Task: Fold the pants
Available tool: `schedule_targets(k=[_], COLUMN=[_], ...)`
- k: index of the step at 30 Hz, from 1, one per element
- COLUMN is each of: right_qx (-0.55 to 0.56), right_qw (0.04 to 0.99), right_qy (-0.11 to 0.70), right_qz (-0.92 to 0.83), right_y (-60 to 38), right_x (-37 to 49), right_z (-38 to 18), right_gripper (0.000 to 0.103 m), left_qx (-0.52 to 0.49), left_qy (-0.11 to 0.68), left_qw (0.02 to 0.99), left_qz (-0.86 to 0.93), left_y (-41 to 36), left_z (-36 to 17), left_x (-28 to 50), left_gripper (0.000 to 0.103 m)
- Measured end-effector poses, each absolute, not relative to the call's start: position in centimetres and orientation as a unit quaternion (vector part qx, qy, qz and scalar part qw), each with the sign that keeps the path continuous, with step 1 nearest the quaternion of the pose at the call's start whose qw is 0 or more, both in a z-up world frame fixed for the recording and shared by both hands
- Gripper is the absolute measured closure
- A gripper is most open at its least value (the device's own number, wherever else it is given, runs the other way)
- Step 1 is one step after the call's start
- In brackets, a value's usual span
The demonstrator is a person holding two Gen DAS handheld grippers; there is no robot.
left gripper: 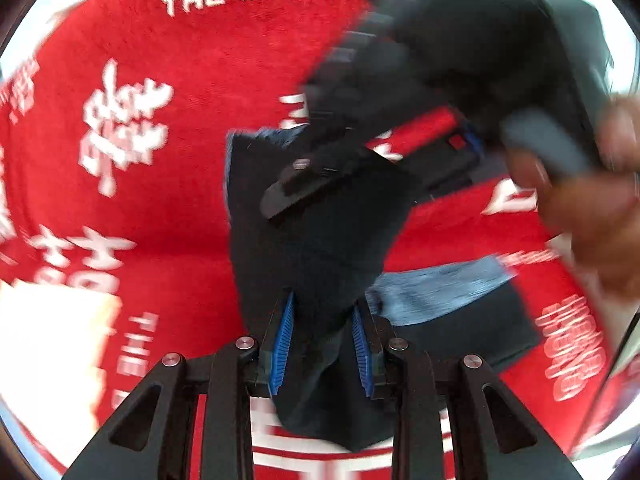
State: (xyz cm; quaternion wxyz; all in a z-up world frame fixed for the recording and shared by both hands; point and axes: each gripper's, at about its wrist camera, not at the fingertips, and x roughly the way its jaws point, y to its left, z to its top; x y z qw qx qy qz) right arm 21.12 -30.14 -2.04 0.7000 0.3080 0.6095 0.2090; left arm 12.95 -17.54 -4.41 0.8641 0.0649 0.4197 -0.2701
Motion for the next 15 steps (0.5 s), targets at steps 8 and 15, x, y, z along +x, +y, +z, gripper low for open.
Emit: schedule_targets(k=[8, 15], right_qx=[0.389, 0.439], right_qw=[0.723, 0.723], right_qy=[0.548, 0.522], right_qz=[0.160, 0.112], right_y=[-39.6, -45.6], right_x=[13.2, 6.8], right_z=[-1.1, -3.9], right_gripper=[0.087, 0.087], left_qx=[-0.001, -0.034], left_qy=[0.477, 0.542], left_qw=[0.799, 0.734], left_qz=[-0.365, -0.408], left_y=[-23.5, -28.2], left_z=[-4.2, -8.1], left_x=[10.9, 8.3], left_gripper=[0.073, 0.073])
